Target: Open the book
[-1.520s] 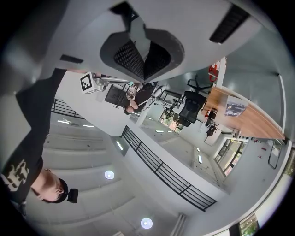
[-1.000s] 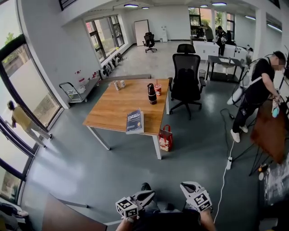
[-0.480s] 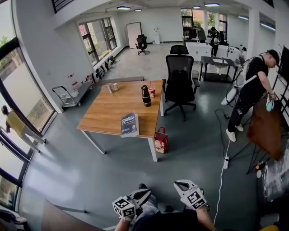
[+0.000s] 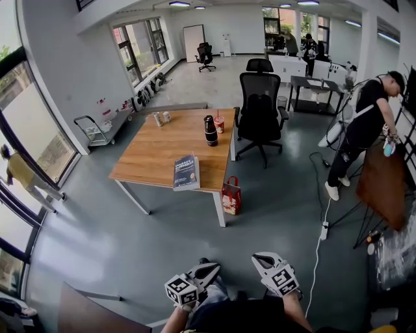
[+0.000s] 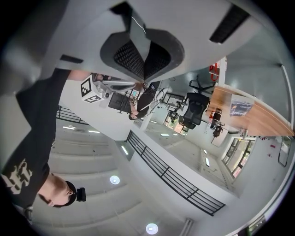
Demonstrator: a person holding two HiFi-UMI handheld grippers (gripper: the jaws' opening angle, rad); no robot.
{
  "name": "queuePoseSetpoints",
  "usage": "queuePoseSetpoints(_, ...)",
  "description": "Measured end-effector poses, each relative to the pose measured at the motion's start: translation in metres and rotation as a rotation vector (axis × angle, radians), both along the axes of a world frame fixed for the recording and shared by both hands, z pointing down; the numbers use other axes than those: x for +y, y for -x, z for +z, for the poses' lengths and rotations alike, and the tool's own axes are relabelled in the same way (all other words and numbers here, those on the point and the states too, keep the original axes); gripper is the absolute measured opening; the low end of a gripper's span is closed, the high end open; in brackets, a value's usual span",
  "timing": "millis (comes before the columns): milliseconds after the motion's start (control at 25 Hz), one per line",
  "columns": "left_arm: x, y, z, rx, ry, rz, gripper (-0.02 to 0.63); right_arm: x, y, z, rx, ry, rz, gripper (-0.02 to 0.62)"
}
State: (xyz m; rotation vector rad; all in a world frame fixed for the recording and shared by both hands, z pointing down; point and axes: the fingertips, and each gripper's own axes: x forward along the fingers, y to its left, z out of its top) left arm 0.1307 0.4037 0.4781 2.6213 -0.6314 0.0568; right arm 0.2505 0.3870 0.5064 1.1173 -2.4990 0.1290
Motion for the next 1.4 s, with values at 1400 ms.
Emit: queuePoseSetpoints(1400, -0.132, 0.043, 0.001, 0.001, 0.021, -0.112, 0.006, -0.133, 0.043, -0.006, 0.008, 0.049, -0.070, -0.012)
